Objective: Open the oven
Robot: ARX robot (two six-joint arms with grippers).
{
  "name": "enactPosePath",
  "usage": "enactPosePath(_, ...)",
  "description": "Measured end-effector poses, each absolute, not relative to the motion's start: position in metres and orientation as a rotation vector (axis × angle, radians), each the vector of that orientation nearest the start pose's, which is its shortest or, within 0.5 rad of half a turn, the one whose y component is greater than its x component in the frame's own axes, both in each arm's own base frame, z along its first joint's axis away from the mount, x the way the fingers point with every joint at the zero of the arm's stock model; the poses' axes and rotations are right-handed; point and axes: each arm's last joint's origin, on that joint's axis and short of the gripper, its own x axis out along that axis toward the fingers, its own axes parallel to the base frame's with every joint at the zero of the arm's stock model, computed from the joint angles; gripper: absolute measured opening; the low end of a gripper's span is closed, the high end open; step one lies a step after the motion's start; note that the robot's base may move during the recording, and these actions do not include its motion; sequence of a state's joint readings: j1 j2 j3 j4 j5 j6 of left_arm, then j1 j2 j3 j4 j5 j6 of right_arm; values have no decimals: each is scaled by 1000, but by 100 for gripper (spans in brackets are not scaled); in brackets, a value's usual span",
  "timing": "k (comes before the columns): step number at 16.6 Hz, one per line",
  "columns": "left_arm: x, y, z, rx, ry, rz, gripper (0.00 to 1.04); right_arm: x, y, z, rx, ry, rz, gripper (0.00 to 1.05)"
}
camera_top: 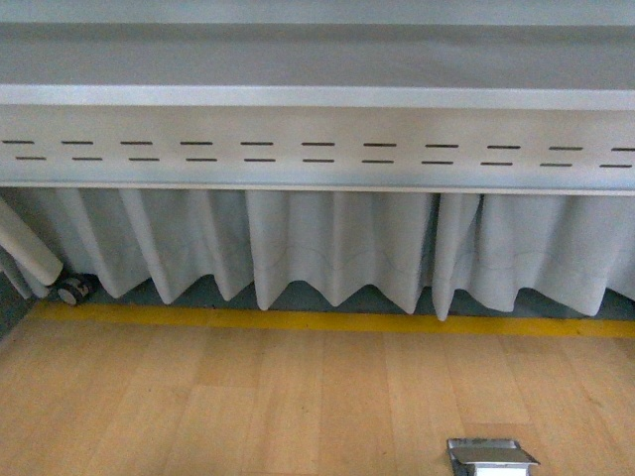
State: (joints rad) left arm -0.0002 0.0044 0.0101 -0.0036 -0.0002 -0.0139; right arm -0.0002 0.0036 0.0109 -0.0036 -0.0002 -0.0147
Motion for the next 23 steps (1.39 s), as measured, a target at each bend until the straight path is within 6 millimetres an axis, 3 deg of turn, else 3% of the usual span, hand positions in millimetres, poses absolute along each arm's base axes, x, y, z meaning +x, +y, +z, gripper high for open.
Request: enactPosePath(23, 97, 0, 166, -14, -2, 0, 98, 97, 0, 167, -15, -3, 0, 98)
